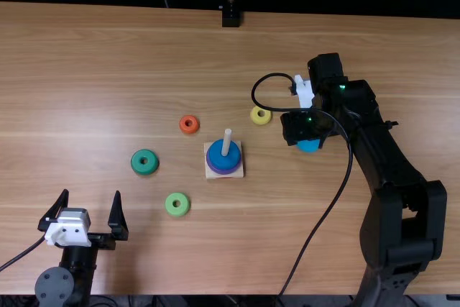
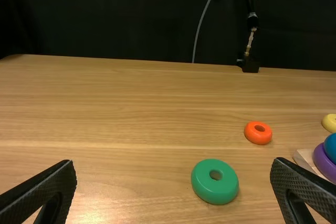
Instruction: Build the Hanoi tower: stack the rings onto the peg from bottom to top in this color order: purple, dark blue, light blue, dark green, light green, yellow, orange.
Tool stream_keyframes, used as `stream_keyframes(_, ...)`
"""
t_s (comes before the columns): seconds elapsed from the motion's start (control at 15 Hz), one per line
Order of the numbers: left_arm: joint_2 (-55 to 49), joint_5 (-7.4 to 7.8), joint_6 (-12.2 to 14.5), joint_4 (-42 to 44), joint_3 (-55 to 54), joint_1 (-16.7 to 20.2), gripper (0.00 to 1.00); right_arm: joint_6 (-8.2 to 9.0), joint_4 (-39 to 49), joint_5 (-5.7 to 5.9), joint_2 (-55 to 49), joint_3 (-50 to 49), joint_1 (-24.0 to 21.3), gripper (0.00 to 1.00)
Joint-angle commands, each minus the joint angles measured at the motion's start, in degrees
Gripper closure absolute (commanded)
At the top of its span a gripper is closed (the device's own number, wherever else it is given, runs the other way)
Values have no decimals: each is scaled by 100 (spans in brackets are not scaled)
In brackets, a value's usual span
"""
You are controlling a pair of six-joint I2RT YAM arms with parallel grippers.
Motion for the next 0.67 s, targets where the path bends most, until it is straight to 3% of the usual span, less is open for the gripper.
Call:
stream_keyframes(0.0, -89, -67, 29, -154, -58, -29, 0, -25, -4, 18, 39, 108, -89, 0)
stream_keyframes(0.33, -89, -67, 29, -154, -58, -29, 0, -25, 6, 39, 66, 143, -335, 0)
stream_keyframes(0.47, -89, -67, 29, -154, -58, -29, 0, -25, 6, 198, 75, 99, -379, 0)
stream_keyframes(0.6, -89, -67, 29, -154, -58, -29, 0, -25, 6, 250, 75, 90, -361, 0)
